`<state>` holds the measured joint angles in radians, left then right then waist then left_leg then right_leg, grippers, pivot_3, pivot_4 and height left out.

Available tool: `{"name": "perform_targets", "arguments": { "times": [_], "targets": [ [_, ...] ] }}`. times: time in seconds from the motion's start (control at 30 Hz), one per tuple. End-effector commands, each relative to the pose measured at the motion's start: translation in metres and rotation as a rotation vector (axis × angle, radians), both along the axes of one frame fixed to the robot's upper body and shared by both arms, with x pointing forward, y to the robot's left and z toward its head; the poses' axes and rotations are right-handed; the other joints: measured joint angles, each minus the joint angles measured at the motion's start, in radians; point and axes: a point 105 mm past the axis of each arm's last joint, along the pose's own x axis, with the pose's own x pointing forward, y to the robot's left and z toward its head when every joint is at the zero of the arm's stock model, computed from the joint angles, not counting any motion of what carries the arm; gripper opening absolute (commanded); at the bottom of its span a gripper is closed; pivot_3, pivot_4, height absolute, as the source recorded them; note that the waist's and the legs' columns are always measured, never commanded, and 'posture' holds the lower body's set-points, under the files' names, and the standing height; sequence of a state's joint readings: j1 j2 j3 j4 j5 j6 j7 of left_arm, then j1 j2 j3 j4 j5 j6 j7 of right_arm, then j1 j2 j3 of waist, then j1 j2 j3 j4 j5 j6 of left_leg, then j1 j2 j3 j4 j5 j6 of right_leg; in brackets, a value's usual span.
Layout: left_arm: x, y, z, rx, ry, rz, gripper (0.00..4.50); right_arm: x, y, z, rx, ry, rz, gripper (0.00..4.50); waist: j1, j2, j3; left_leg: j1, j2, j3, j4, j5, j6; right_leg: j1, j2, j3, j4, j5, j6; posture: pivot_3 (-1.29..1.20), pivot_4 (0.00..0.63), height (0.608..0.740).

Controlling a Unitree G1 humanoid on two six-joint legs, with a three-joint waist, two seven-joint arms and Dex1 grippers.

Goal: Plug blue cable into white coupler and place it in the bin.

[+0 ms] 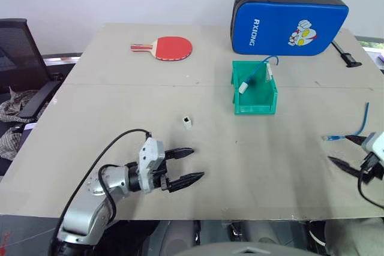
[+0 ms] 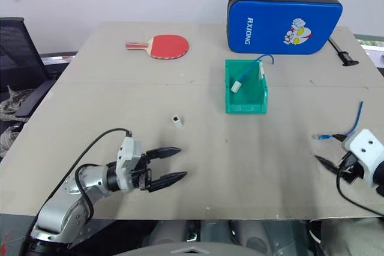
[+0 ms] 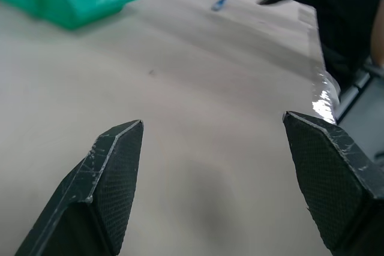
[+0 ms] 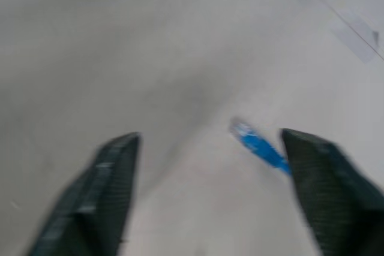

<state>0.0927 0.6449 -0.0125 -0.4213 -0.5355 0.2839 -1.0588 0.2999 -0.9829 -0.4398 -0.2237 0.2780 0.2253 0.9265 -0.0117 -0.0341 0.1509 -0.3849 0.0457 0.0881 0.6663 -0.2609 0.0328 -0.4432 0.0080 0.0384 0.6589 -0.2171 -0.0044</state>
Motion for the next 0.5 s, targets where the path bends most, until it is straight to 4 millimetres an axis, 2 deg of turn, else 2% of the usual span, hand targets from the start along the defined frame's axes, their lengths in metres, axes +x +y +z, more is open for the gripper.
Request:
{"name": "perform_targets", "arguments": {
  "times": [0.03, 0.37, 0.5],
  "targets": [
    [-0.002, -0.015, 0.023, 0.0, -0.074, -0.05, 3.81, 0.011, -0.002, 0.005, -0.078, 0.017, 0.077, 2.21, 0.0, 0.0, 0.0, 0.0, 0.0, 0.0, 0.0, 0.0, 0.0, 0.0, 0.0, 0.0, 0.0, 0.0, 0.0, 0.0, 0.15, 0.729],
    [0.005, -0.023, 0.03, 0.006, -0.106, -0.079, 3.81, 0.042, -0.023, 0.004, -0.267, 0.148, 0.179, 2.21, -0.004, 0.001, 0.001, 0.0, 0.0, 0.001, 0.0, 0.0, 0.001, 0.0, 0.002, 0.001, 0.0, 0.0, 0.001, 0.0, 0.15, 0.729],
    [0.004, -0.024, 0.029, 0.019, -0.117, -0.088, 3.81, 0.054, -0.029, 0.0, -0.289, 0.209, 0.204, 2.21, -0.003, 0.001, 0.001, 0.001, 0.0, 0.002, 0.001, 0.0, 0.001, 0.001, 0.002, 0.002, 0.001, 0.0, 0.001, 0.0, 0.15, 0.729]
  ]
}}
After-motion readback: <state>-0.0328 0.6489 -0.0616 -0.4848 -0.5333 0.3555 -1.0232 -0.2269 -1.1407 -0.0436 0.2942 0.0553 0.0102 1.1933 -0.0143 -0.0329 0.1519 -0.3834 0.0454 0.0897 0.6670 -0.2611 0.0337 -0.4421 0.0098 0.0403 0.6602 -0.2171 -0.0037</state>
